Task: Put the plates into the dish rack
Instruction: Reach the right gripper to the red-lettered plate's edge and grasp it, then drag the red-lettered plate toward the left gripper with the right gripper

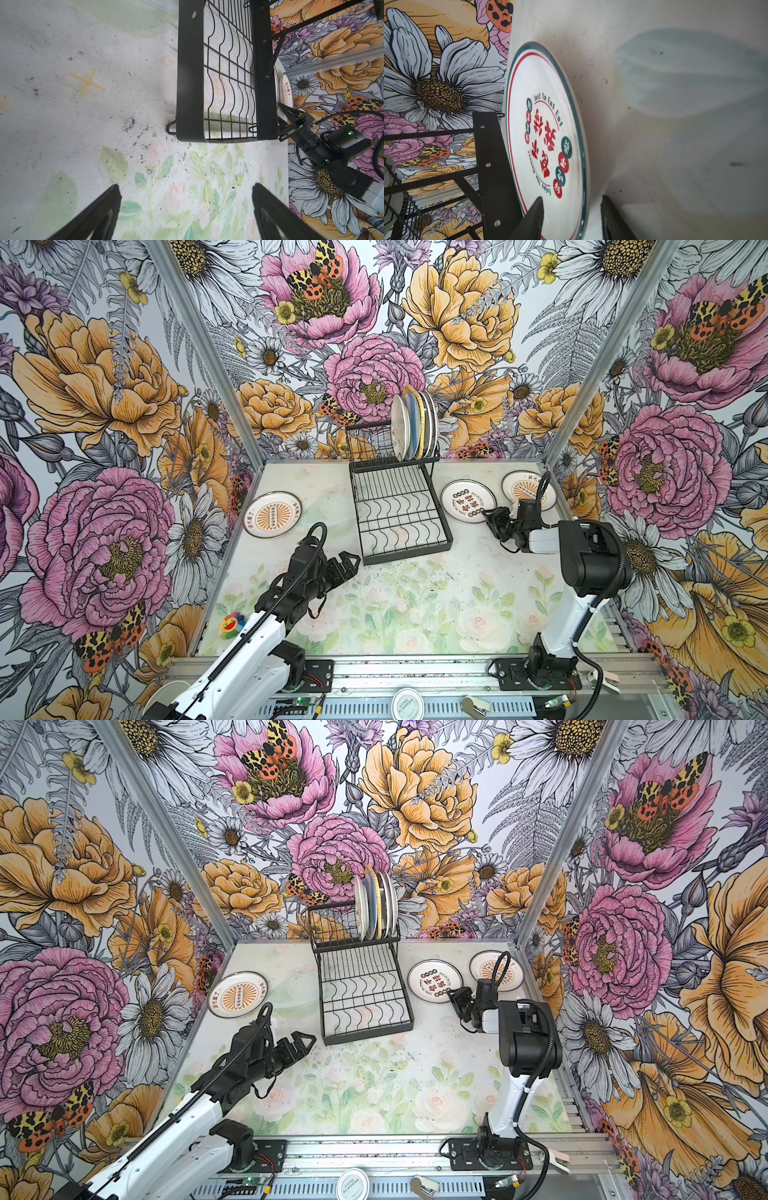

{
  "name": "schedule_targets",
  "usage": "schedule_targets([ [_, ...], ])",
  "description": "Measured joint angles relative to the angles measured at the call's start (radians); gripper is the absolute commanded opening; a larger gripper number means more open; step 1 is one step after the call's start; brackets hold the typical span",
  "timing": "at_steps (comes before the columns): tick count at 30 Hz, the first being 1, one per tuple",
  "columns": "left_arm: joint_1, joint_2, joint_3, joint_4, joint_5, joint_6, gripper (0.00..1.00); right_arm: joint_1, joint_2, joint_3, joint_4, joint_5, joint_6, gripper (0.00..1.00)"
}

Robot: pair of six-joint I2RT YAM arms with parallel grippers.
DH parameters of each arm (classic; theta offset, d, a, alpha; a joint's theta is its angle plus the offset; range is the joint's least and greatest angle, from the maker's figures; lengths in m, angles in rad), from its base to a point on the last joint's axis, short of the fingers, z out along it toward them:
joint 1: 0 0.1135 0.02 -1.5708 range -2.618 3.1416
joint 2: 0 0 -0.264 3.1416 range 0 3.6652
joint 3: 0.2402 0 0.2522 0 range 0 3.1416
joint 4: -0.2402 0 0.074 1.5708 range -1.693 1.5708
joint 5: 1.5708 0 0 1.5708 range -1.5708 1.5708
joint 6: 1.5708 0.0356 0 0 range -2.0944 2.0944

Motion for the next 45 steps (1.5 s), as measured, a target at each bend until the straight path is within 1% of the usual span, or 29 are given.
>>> schedule_targets([
  [12,0.000,0.000,0.000,0.000,0.000,-0.005,0.99,0.001,0.053,0.031,0.048,-0.010,0.043,0.33],
  [18,0.000,-0.001,0.000,0.000,0.000,-0.007,0.99,0.003,0.078,0.040,0.055,-0.008,0.065,0.14],
  [21,0.000,-0.006,0.000,0.000,0.000,-0.007,0.98,0.003,0.087,0.041,0.058,-0.010,0.079,0.02],
  [22,0.000,-0.008,0.000,-0.001,0.000,-0.007,0.99,0.003,0.087,0.043,0.056,-0.008,0.080,0.00],
  [37,0.000,-0.021,0.000,-0.001,0.000,-0.008,0.99,0.003,0.078,0.038,0.053,-0.002,0.091,0.00],
  [45,-0.002,-0.027,0.000,-0.001,0.000,-0.008,0.99,0.000,-0.015,-0.001,0.002,0.011,0.086,0.00],
])
